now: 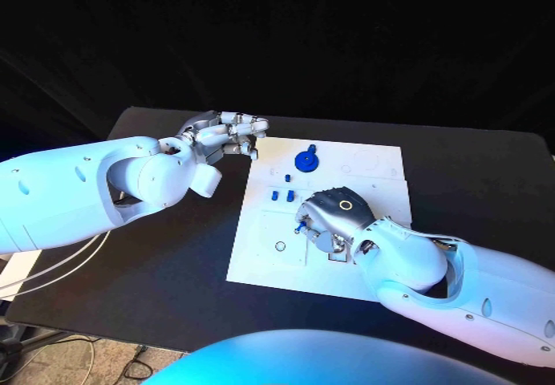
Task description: Assemble the parts on the task board
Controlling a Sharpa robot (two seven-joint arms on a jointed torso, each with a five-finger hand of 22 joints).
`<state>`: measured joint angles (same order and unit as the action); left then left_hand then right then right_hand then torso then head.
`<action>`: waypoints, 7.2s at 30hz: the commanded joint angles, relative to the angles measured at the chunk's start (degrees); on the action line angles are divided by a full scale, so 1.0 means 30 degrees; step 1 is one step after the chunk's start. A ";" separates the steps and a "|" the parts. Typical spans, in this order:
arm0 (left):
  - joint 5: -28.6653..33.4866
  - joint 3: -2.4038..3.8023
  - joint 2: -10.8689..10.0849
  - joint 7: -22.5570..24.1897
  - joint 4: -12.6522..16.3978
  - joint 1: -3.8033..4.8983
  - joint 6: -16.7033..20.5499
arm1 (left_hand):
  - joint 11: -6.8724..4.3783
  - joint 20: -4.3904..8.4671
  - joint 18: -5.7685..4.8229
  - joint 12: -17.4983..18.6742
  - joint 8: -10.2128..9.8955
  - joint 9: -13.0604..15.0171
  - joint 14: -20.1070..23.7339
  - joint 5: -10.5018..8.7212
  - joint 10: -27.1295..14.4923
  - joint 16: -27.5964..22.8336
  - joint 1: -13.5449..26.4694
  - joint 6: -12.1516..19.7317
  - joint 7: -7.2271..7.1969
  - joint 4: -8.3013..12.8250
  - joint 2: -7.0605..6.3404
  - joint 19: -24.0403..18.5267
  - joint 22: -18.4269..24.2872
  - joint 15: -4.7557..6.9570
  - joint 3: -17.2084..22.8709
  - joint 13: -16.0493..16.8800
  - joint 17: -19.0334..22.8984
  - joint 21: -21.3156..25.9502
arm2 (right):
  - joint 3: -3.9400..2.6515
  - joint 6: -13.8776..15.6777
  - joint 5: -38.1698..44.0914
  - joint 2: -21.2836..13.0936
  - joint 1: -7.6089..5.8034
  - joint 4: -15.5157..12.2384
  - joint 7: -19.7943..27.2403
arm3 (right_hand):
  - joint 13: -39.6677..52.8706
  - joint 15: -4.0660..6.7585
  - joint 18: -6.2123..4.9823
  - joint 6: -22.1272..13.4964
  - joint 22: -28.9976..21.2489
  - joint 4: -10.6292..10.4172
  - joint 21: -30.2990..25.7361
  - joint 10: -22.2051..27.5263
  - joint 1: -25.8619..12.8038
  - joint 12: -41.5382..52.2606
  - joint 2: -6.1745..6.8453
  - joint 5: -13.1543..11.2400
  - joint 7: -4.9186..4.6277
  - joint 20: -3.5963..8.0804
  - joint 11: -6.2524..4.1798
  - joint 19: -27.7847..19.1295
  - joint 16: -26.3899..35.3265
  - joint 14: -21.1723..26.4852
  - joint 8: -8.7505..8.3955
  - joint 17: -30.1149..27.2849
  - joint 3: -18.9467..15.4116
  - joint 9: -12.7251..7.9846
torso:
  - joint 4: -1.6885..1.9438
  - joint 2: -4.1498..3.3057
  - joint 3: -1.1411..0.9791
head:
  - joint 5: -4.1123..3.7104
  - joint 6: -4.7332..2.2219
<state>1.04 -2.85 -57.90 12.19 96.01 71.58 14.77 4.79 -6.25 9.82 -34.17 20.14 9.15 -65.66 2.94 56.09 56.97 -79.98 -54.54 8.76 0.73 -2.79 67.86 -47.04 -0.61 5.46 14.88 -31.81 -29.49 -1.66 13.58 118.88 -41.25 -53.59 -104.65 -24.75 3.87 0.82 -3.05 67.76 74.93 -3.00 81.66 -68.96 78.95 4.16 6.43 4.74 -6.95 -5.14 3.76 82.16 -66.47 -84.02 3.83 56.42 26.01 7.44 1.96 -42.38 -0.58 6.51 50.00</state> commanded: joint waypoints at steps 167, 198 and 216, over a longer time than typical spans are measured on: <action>-0.0344 -0.0069 0.0206 0.0107 -0.0887 -0.0042 -0.1580 | -0.0024 -0.0058 0.0213 0.0057 0.0101 -0.0068 -0.0009 -0.0039 -0.0232 -0.0171 -0.0382 0.0226 -0.0002 0.0173 0.0359 0.0078 0.0175 0.0032 0.0046 -0.0110 0.0149 0.0220 | -0.0919 -0.0182 -0.2060 -0.4097 -0.1567 -0.0301 0.0731 | -0.0054 -0.0511 -0.0376 -0.2598 -0.1003 -0.2139 -0.1191 0.3388 0.0860 0.0220 0.0250 -0.0504 0.0763 -0.0547 0.0634 -0.0782 0.1066 0.0006 -0.0033 -0.2175 -0.3980 -0.1120 | -0.0311 0.0147 0.0060 | -0.0775 -0.0746; -0.0344 -0.0102 0.0266 0.0128 -0.0839 -0.0092 -0.1569 | -0.0024 -0.0057 0.0214 0.0059 0.0103 -0.0070 -0.0009 -0.0041 -0.0234 -0.0175 -0.0399 0.0229 -0.0001 0.0183 0.0366 0.0081 0.0181 0.0033 0.0049 -0.0114 0.0154 0.0226 | -0.0913 -0.2246 -0.2569 -0.3363 -0.1556 0.0543 0.0354 | -0.0053 -0.0066 -0.0311 -0.1321 -0.0741 -0.2215 -0.1032 0.1227 0.1409 0.0896 -0.0269 -0.0297 0.0162 -0.0120 0.0126 -0.0558 0.0906 -0.0050 0.0115 -0.2089 -0.2927 -0.0979 | -0.0290 0.0171 0.0046 | -0.0741 -0.0661; -0.0344 -0.0104 0.0297 0.0080 -0.0839 -0.0092 -0.1455 | -0.0022 -0.0056 0.0213 0.0057 0.0112 -0.0074 -0.0009 -0.0040 -0.0231 -0.0184 -0.0417 0.0232 0.0004 0.0187 0.0396 0.0091 0.0196 0.0033 0.0052 -0.0124 0.0166 0.0242 | -0.0912 -0.2143 -0.2448 -0.3332 -0.1533 0.0743 0.0313 | -0.0061 -0.0105 -0.0307 -0.1433 -0.0756 -0.2264 -0.1054 0.1151 0.1268 0.0655 -0.0039 -0.0394 0.0261 -0.0113 0.0188 -0.0559 0.0938 -0.0033 -0.0033 -0.2164 -0.2582 -0.1044 | -0.0343 0.0159 0.0044 | -0.0743 -0.0626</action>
<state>0.15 -3.19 -57.12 11.89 93.39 71.30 11.08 4.80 -6.25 9.81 -34.17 20.13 9.02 -65.66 2.94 55.69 56.75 -81.04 -54.13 8.77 0.89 -1.74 67.86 -46.50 -0.62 5.63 14.55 -31.36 -29.06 -4.40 7.54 110.87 -51.30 -58.25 -102.41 -23.54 3.67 0.43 -3.06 63.36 72.58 -9.79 78.33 -65.20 82.81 6.48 6.21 3.66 -6.41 -5.74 4.28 80.32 -63.36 -84.02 3.95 49.85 17.96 4.34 0.94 -41.88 -0.43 4.32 48.10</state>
